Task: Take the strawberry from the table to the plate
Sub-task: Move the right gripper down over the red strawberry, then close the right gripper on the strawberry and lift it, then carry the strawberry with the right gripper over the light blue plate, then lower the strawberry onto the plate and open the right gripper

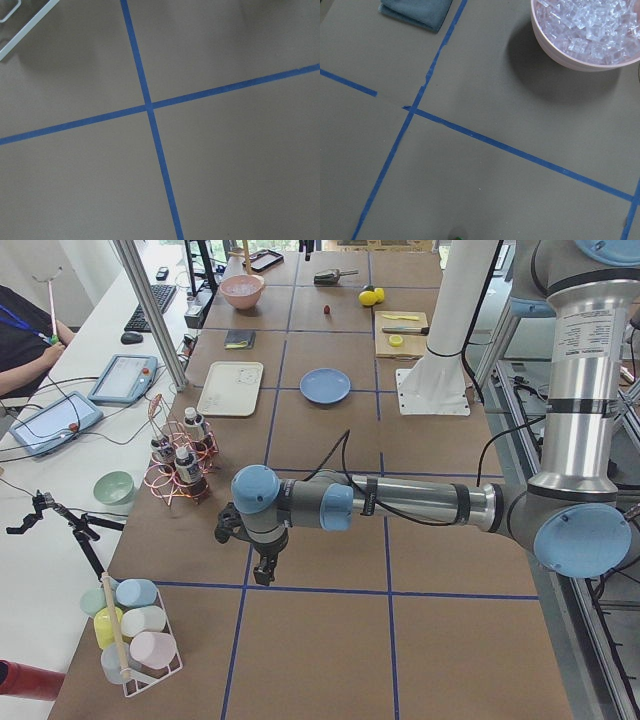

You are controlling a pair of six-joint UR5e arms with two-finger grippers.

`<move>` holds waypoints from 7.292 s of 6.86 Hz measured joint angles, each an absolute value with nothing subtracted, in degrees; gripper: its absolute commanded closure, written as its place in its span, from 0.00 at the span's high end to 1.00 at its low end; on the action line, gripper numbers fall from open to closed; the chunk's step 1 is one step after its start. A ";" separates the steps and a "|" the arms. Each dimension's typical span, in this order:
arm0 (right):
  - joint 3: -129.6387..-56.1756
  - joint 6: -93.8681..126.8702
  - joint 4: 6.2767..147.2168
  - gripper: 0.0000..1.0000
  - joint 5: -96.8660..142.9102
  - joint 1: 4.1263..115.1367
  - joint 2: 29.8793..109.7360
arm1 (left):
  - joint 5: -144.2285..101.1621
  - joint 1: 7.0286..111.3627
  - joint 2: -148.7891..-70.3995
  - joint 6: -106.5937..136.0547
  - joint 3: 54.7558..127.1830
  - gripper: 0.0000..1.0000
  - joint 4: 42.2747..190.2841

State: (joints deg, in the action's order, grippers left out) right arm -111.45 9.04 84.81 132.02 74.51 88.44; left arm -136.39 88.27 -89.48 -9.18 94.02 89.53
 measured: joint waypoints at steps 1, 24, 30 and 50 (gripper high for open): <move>-111.61 10.24 84.79 1.00 132.02 74.14 88.54 | -136.21 88.56 -89.38 -9.17 94.14 1.00 89.51; -98.54 38.99 49.94 0.23 112.33 46.09 98.44 | -135.88 88.76 -89.30 -8.70 95.27 1.00 89.27; -104.62 42.77 60.42 0.00 113.18 45.62 90.41 | -135.79 88.77 -89.26 -8.68 96.28 1.00 89.21; -84.46 74.42 88.15 1.00 95.22 23.15 42.13 | -135.97 88.71 -89.47 -8.61 97.38 1.00 89.21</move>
